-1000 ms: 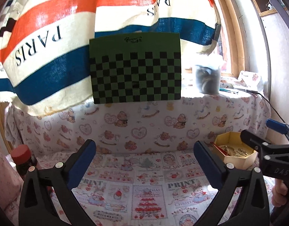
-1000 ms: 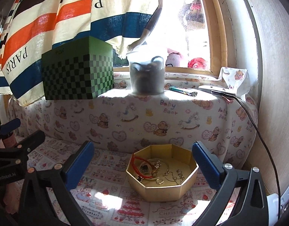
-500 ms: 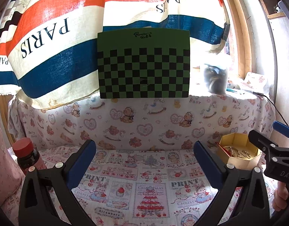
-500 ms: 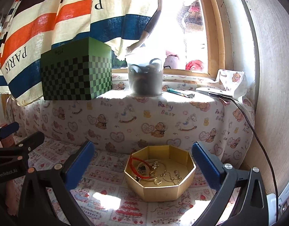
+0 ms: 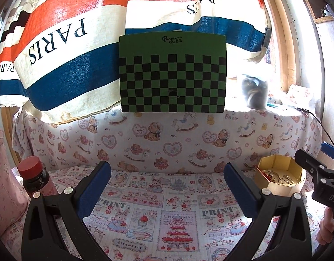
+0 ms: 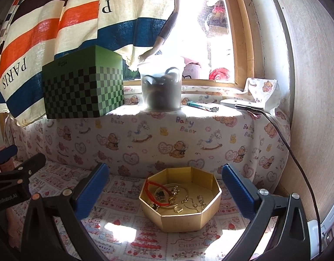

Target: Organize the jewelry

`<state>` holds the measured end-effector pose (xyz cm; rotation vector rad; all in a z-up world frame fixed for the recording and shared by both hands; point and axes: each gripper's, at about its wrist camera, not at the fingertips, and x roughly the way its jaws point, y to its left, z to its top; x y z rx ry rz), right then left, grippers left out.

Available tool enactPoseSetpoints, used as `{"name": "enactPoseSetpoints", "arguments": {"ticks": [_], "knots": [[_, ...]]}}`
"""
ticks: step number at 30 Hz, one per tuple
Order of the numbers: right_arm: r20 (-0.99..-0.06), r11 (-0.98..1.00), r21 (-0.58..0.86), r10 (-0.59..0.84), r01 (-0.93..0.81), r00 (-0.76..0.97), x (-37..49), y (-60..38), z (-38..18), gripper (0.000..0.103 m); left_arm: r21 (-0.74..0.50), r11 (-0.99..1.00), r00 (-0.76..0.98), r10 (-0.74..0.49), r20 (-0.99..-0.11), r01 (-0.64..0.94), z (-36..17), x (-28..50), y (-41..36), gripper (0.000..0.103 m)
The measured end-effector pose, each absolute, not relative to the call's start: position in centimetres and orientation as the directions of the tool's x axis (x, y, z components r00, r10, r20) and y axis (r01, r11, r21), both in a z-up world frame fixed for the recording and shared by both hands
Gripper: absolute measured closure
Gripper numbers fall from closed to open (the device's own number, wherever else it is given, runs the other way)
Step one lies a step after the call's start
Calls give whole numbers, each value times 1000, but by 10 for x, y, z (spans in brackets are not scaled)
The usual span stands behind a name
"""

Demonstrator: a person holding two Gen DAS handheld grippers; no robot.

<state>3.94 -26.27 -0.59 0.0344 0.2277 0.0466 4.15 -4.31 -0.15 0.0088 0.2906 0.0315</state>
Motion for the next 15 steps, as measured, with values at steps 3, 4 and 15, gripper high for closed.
{"name": "enactPoseSetpoints", "arguments": {"ticks": [3,4,15], "knots": [[-225,998,32,59,-53,973,39,-261,-6,0,14,999,957,31,-287,-28,-2,42,-43,0],[-225,998,29,59,-54,973,39,-260,-6,0,14,1000,957,30,-287,-27,-1,41,-43,0],[-226,998,33,54,-48,973,39,-262,-6,0,13,1000,957,24,-290,-21,-1,42,-43,0]]}}
